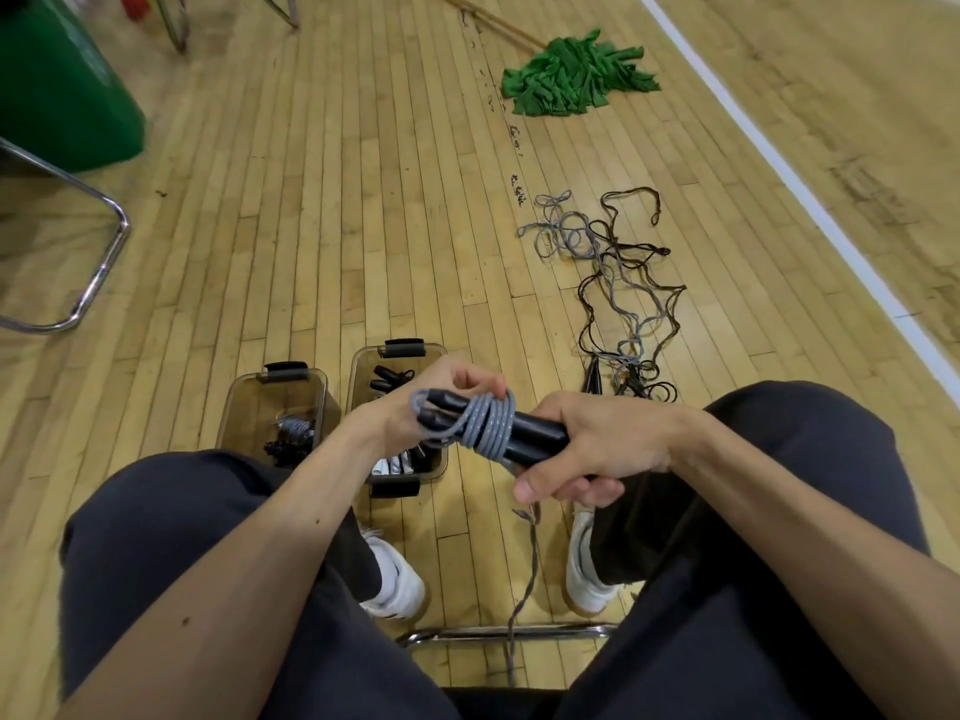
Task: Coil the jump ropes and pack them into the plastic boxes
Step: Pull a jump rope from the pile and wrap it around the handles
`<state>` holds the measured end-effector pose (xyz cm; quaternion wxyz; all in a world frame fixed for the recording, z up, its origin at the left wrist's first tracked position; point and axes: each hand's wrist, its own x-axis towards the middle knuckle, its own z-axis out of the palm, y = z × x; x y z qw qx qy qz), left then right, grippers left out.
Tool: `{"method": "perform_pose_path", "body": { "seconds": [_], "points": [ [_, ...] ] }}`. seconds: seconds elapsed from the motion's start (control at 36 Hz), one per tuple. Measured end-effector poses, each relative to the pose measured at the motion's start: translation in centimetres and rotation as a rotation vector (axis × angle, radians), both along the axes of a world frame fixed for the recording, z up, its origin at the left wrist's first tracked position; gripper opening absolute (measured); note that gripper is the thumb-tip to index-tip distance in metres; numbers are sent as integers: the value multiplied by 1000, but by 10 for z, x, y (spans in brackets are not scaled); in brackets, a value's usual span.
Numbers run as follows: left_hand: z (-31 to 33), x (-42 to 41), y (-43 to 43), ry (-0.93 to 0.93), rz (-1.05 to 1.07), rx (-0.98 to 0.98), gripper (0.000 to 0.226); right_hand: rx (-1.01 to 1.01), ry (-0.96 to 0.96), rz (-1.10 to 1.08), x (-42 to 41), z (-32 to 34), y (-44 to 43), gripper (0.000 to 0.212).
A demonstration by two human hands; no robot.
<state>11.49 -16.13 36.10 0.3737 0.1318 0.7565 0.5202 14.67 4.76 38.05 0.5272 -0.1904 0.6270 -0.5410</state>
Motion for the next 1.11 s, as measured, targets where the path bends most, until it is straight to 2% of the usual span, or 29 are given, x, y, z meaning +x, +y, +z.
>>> {"method": "perform_pose_path", "body": {
  "seconds": [0.08, 0.19, 0.39, 0.56, 0.86, 1.11],
  "points": [
    [2, 4, -2, -9, 66, -2, 27, -81, 28, -76, -1, 3, -2, 25],
    [7, 4, 7, -93, 152, -20, 29, -94, 95, -219, -2, 7, -4, 23],
    [14, 2, 21, -166, 247, 97, 37, -54, 136, -419, -10, 9, -2, 13],
    [13, 1, 20, -248, 172, 127, 39, 11, 161, -497, -16, 8, 4, 14],
    [11, 5, 13, -201, 123, 119, 50, 54, 102, -550, -24, -2, 7, 19],
    [5, 8, 10, -256, 137, 174, 24, 121, 94, -626, -32, -12, 7, 20]
  ]
}}
